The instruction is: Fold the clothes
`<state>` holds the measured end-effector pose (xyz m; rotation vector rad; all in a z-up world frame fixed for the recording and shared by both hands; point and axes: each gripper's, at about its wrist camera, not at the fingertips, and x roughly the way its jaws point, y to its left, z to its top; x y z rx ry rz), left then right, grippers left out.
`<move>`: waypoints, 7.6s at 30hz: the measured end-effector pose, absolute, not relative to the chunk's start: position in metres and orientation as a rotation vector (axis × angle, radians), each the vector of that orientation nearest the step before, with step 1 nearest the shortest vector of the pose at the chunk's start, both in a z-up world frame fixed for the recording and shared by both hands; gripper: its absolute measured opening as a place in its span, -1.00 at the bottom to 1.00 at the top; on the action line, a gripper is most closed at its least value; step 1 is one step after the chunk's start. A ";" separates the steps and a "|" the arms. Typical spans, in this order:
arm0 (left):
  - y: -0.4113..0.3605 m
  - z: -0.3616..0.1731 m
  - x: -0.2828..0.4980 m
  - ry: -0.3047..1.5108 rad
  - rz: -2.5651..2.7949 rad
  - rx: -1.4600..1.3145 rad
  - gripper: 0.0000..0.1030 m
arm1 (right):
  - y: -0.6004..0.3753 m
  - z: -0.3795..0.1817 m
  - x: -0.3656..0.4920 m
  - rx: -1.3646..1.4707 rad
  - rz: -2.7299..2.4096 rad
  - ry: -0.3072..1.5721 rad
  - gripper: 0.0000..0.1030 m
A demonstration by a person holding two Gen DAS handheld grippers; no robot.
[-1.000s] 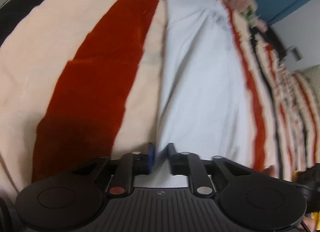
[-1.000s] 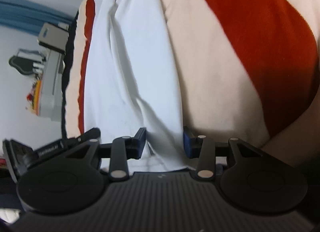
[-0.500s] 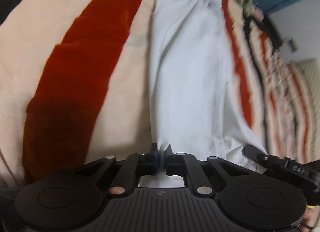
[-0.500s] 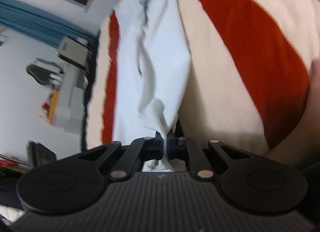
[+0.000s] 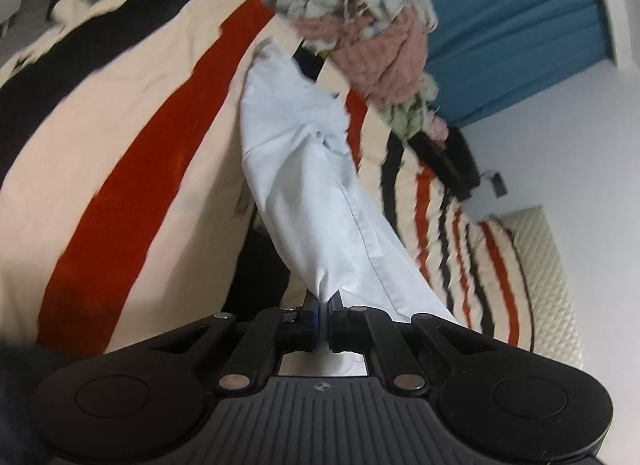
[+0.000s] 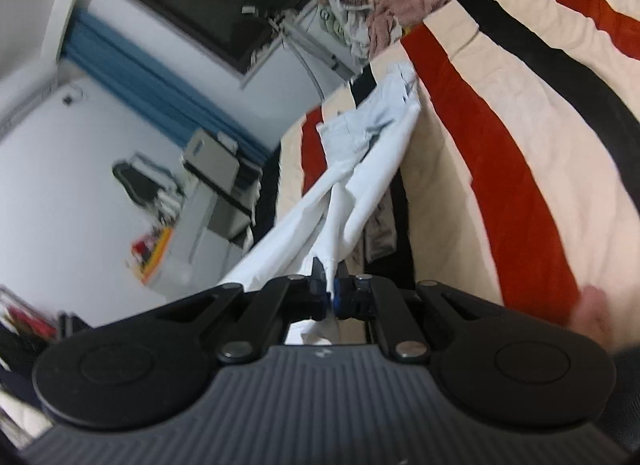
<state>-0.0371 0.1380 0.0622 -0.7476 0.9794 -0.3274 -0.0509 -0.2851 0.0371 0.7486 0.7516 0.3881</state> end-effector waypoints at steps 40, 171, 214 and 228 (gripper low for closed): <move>0.030 -0.078 0.336 0.739 -0.035 -0.070 0.33 | -0.218 -0.101 0.285 0.297 0.189 0.568 0.42; 0.057 -0.075 0.247 0.608 -0.282 -0.552 -0.70 | -0.263 -0.133 0.209 0.920 0.129 0.521 -0.27; 0.048 -0.092 0.115 0.766 -0.140 -0.281 0.67 | -0.176 -0.126 0.119 0.121 0.148 0.687 0.16; 0.083 -0.135 0.129 0.801 -0.182 -0.910 0.58 | -0.176 -0.126 0.119 0.149 0.120 0.692 0.16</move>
